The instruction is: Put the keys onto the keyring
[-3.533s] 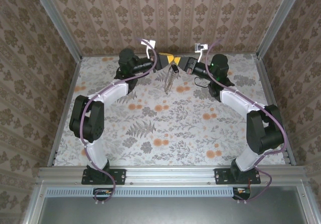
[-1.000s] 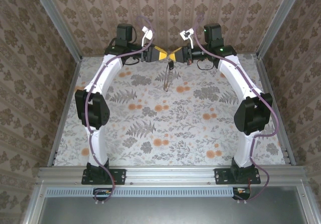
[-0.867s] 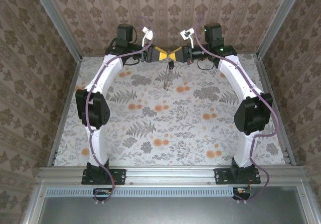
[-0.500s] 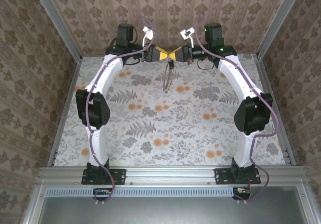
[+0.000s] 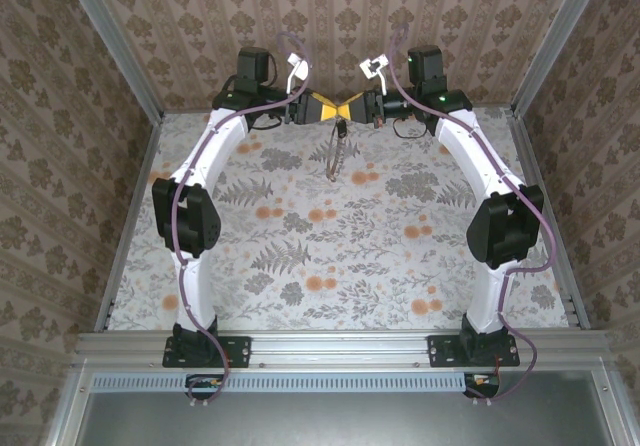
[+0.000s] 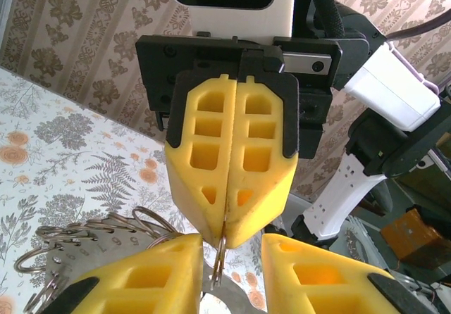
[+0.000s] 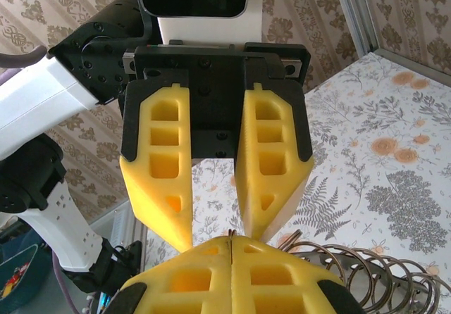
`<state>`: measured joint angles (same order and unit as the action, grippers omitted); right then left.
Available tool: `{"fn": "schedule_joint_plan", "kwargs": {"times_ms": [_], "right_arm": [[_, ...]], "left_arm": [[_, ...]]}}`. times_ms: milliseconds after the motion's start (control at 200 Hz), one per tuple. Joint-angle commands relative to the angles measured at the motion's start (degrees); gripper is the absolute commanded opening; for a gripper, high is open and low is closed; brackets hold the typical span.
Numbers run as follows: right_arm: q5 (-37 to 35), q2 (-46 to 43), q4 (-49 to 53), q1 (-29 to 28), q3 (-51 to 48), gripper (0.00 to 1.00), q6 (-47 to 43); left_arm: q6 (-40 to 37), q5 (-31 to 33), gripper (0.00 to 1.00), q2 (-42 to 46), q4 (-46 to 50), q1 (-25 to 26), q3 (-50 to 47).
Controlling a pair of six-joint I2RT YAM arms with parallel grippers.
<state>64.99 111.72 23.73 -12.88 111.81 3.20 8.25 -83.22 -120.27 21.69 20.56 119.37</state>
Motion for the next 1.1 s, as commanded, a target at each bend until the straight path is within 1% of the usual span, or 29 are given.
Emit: {"fn": "schedule_joint_plan", "kwargs": {"times_ms": [0,195,760,930,970,1040,1095], "right_arm": [[1.5,0.8,-2.0,0.4,2.0,0.00,0.5],[1.8,0.9,-1.9,0.4,2.2,0.00,0.7],[2.1,0.9,-1.2,0.3,2.2,0.00,0.6],[2.2,0.8,-0.9,0.3,2.2,0.00,0.5],[2.1,0.9,-0.8,0.3,2.2,0.00,0.4],[2.1,0.8,-0.4,0.2,2.1,0.00,0.1],[2.2,0.8,-0.3,0.3,2.1,0.00,0.1]], "left_arm": [[-3.3,-2.5,0.25,-0.1,2.5,0.2,1.8],[-5.7,-2.7,0.20,0.3,4.6,0.2,1.7],[-6.1,-1.6,0.18,0.3,3.8,0.9,2.0],[-6.7,-0.1,0.10,0.4,4.1,1.1,2.0],[-7.1,0.3,0.07,0.5,4.2,1.1,1.8],[-7.1,1.1,0.05,0.6,4.2,1.2,1.8],[-7.1,1.9,0.01,0.7,4.1,1.4,1.7]]}}
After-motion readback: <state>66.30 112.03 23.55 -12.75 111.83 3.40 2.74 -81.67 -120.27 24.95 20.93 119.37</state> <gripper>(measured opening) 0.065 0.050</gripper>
